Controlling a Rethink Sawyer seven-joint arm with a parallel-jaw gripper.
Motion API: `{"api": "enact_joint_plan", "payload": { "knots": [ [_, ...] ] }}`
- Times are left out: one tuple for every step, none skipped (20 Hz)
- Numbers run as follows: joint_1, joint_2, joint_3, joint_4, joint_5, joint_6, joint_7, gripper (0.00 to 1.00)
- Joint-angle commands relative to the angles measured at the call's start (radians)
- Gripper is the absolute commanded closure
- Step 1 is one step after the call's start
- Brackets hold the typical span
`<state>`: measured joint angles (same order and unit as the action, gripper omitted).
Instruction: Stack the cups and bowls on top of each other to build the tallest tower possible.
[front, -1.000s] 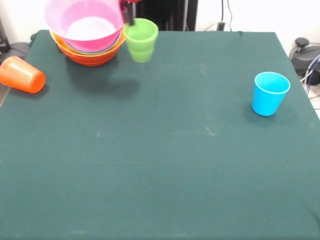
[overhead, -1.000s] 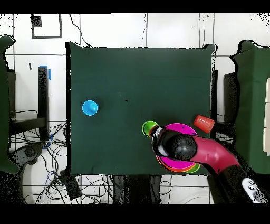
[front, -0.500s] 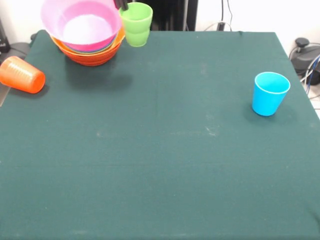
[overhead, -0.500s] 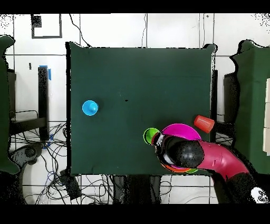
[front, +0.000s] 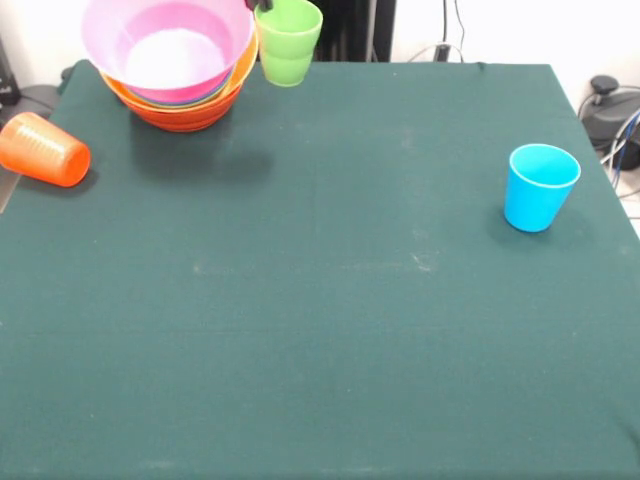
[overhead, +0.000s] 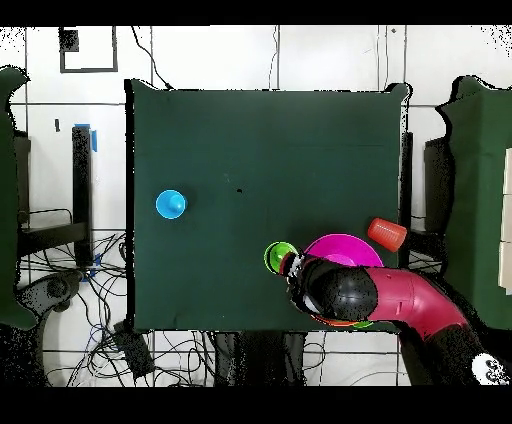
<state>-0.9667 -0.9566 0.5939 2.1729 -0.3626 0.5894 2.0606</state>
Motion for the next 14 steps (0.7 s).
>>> {"api": "enact_joint_plan", "payload": {
  "knots": [
    [-0.034,-0.026,0.111,0.066,-0.041,0.171,-0.265,1.0],
    [-0.052,-0.055,0.132,0.073,-0.016,0.197,-0.282,1.0],
    [-0.077,-0.082,0.159,0.077,0.011,0.231,-0.307,1.0],
    [-0.104,-0.1,0.186,0.075,0.036,0.267,-0.33,1.0],
    [-0.13,-0.114,0.21,0.07,0.054,0.299,-0.349,1.0],
    [-0.154,-0.123,0.233,0.065,0.065,0.325,-0.365,1.0],
    [-0.176,-0.126,0.252,0.063,0.072,0.344,-0.375,1.0],
    [-0.197,-0.128,0.27,0.064,0.074,0.354,-0.382,1.0],
    [-0.215,-0.13,0.287,0.07,0.075,0.355,-0.383,1.0],
    [-0.231,-0.13,0.303,0.077,0.075,0.351,-0.382,1.0],
    [-0.243,-0.13,0.315,0.086,0.074,0.345,-0.376,1.0],
    [-0.254,-0.13,0.328,0.094,0.073,0.338,-0.371,1.0],
    [-0.263,-0.128,0.338,0.098,0.069,0.335,-0.364,1.0],
    [-0.272,-0.126,0.349,0.101,0.065,0.333,-0.358,1.0]
  ]
}}
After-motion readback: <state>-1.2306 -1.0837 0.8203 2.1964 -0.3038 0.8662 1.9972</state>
